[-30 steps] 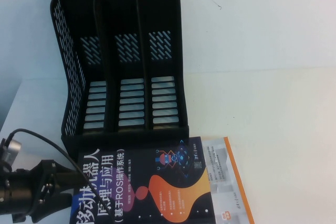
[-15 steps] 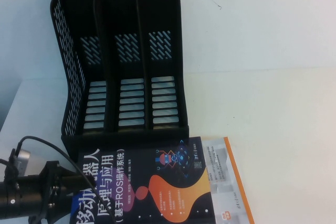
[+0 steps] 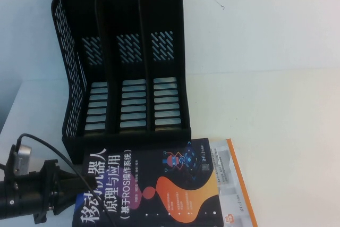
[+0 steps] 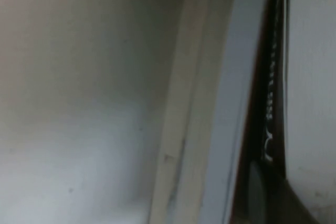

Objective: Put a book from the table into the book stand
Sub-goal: Pick up the book with your left arm

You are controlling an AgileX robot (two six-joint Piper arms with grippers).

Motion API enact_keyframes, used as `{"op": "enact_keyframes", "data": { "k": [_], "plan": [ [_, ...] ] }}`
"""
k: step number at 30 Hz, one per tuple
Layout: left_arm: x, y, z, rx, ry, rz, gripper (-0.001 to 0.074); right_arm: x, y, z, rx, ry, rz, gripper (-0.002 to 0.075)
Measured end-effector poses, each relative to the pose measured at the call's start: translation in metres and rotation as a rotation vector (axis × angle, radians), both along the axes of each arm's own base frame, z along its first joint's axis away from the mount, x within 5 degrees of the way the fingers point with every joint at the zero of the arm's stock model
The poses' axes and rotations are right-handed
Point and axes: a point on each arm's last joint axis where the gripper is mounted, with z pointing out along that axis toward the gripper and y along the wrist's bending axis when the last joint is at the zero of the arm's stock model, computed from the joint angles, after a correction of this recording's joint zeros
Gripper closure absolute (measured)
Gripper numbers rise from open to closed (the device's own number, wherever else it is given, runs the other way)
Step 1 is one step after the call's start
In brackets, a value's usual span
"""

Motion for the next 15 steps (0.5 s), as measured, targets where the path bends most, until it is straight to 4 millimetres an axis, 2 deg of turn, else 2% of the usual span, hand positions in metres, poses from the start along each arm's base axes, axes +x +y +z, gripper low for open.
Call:
{"op": "enact_keyframes", "data": {
  "k": [3, 6, 15],
  "plan": [
    [0.0, 0.0, 0.004, -0.004, -0.012, 0.0, 0.0615, 0.0, 0.0, 0.0, 0.004, 0.002, 0.001, 0.0718],
    [-0.002, -0.001, 0.017, 0.005, -0.037, -0.003, 0.0616, 0.0, 0.001, 0.0, 0.012, 0.006, 0.004, 0.0718],
    [-0.025, -0.007, 0.099, 0.091, -0.281, -0.004, 0.0622, -0.001, 0.001, 0.0, 0.019, 0.009, 0.006, 0.0718]
  ]
}}
